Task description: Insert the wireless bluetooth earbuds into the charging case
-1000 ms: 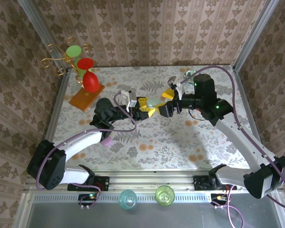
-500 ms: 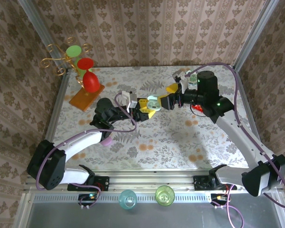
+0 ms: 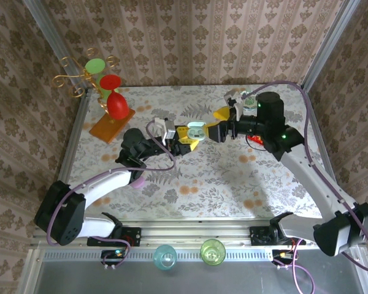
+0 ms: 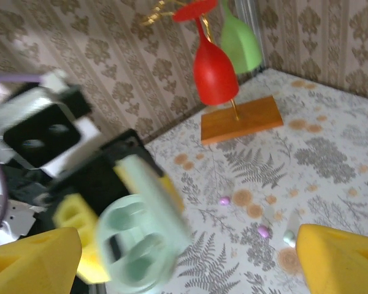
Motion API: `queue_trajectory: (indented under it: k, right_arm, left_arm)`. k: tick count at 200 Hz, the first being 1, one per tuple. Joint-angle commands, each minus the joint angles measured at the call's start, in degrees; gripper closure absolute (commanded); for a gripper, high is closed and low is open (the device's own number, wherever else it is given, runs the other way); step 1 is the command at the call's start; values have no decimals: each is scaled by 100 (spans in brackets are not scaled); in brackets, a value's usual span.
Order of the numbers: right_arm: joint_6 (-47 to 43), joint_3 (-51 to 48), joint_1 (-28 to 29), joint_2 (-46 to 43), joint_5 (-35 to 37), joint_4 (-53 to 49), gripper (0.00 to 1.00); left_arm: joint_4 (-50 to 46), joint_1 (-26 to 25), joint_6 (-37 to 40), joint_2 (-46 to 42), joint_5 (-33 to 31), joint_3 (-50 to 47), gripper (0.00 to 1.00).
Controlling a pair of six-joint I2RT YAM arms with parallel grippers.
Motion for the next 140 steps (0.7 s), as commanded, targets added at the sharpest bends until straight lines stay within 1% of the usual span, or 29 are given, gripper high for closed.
queue_trajectory:
  k: [1,26,42,55,63,70,95,107,127,140]
  right_arm:
    - [245,-310,-18,-469,-212,670,8]
    - [747,-736,-18,-631,348,1178,8]
    - [1175,-932,-17,-535,1058,1274,9]
    - [1466,-934,-19,-316,1673,1044,11]
    - [1583,-878,-20,-95,1886,818,12]
    - [1652,-849,-23,90,1934,703,13]
    - [2066,-986,7,766,2148,1007,15]
    - [2079,-851,61,1128,2298,855,15]
    - [1980,-427,205,2011,2555,432,16]
    - [1895,-130,323,2503,2790,217,17]
  left_arm:
    - [242,155,150,-231,-433,-151,76]
    - [276,325,109,-295,-463,-257,76]
    - [353,420,36,-376,-495,-339,76]
    - [376,481,9,-489,-546,-416,76]
    - [365,511,14,-580,-579,-475,76]
    - [342,522,14,-655,-617,-516,76]
    - [288,523,-6,-882,-623,-641,76]
    - [283,522,-17,-996,-650,-720,76]
    - [173,522,-2,-1181,-691,-813,76]
    - [78,522,37,-1269,-698,-851,76]
